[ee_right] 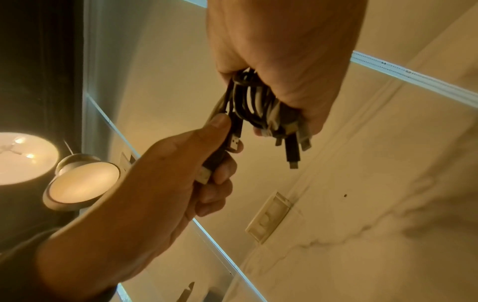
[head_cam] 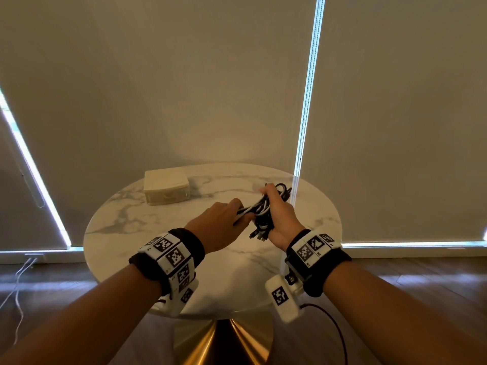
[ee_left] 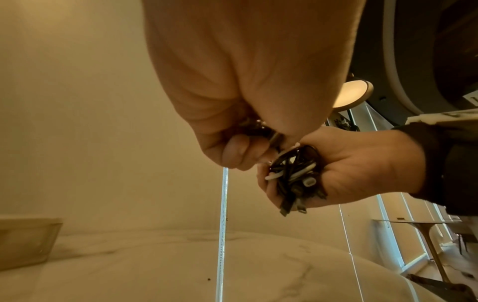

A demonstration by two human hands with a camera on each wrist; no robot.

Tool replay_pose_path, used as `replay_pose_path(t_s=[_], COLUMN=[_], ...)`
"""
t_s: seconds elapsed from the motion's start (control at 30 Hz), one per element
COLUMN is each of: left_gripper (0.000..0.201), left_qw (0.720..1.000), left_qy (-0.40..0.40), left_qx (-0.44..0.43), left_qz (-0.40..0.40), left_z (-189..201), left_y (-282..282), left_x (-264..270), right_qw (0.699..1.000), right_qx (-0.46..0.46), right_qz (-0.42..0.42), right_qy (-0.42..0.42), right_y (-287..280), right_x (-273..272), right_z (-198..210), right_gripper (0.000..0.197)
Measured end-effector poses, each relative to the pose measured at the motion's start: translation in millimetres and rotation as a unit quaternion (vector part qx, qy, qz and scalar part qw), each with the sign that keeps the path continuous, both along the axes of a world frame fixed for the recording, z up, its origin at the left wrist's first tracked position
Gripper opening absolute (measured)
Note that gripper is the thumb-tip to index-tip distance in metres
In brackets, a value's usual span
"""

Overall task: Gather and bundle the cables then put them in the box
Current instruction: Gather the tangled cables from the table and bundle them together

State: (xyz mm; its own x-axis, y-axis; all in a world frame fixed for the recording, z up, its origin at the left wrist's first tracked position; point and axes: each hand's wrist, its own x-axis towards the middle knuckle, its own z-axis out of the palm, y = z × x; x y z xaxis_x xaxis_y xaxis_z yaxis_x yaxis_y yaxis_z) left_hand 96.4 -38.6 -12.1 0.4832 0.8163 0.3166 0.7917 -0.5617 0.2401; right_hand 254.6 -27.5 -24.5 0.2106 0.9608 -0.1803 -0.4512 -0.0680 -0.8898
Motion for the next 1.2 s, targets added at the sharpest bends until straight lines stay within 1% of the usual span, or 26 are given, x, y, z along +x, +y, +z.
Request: replay_pose_path(t_s=[0.07, 0.13, 0.2, 0.3, 0.4, 0.47, 0.57, 0.63, 0.77, 0.83, 0.87, 0.9, 0.97, 1.0, 1.07, 1.13, 1.2], left_gripper=[0.036, 0.031, 0.029, 0.029, 0.032, 0.041, 0.062, 0.062, 0.045, 0.047, 0.053, 0.063, 0.085, 0.096, 0.109, 0.112, 0.102], left_qw=[1.000, 1.000, 1.000, 0.999, 0.999, 0.996, 0.993, 0.992, 0.991, 0.990, 0.987, 0.981, 0.964, 0.959, 0.955, 0.951, 0.947], left_qy=[0.008, 0.010, 0.016, 0.028, 0.036, 0.057, 0.093, 0.081, 0.034, 0.022, 0.027, 0.048, 0.120, 0.155, 0.207, 0.244, 0.259], left_qx=[0.004, 0.006, 0.008, 0.012, -0.027, -0.046, -0.017, 0.006, 0.053, 0.071, 0.093, 0.127, 0.186, 0.192, 0.171, 0.150, 0.146], left_qz=[-0.006, -0.007, -0.008, -0.010, -0.022, -0.041, -0.077, -0.095, -0.116, -0.122, -0.129, -0.137, -0.145, -0.139, -0.123, -0.117, -0.119], left_z=[-0.8, 0.4, 1.3, 0.6, 0.3, 3.3, 15.0, 23.7, 34.5, 35.3, 34.3, 32.7, 27.3, 25.9, 25.3, 26.6, 27.6], left_y=[-0.1, 1.1, 2.1, 0.7, -4.2, -8.4, -13.7, -12.9, -6.8, -5.4, -4.1, -2.3, 3.6, 6.1, 11.3, 15.2, 17.4], left_x=[3.2, 6.7, 9.1, 11.1, 11.2, 5.6, -10.6, -23.6, -38.5, -38.5, -37.6, -36.1, -31.5, -28.4, -23.3, -17.6, -12.9], right_qw=[1.000, 0.999, 0.999, 0.999, 0.997, 0.992, 0.983, 0.974, 0.950, 0.928, 0.917, 0.907, 0.889, 0.879, 0.856, 0.832, 0.808], right_qx=[0.000, 0.002, 0.007, 0.001, -0.006, -0.017, -0.029, -0.029, -0.038, -0.044, -0.042, -0.038, -0.027, -0.023, -0.027, -0.028, -0.025], right_qz=[0.013, 0.030, 0.045, 0.052, 0.029, 0.028, 0.054, 0.095, 0.199, 0.229, 0.242, 0.257, 0.289, 0.302, 0.328, 0.350, 0.371], right_qy=[0.019, 0.029, 0.028, -0.013, -0.075, -0.124, -0.172, -0.203, -0.237, -0.289, -0.314, -0.331, -0.355, -0.368, -0.398, -0.430, -0.457], right_y=[0.7, 1.1, 0.5, -2.5, -3.6, -3.2, -2.7, -4.6, -13.5, -17.0, -18.9, -20.4, -21.6, -22.5, -24.0, -26.9, -30.2], right_x=[1.6, 1.9, 1.4, -0.2, 2.5, 7.1, 18.3, 25.5, 31.1, 29.1, 27.1, 24.7, 21.7, 20.1, 16.4, 12.0, 7.9], right_z=[0.8, 1.0, 0.8, -0.2, 0.6, 2.8, 5.8, 8.1, 12.0, 14.2, 15.9, 17.2, 19.2, 20.5, 23.8, 28.5, 32.6], right_gripper=[0.026, 0.027, 0.025, 0.021, 0.016, 0.016, 0.019, 0.016, 0.012, 0.011, 0.009, 0.007, 0.003, 0.004, 0.013, 0.013, 0.005])
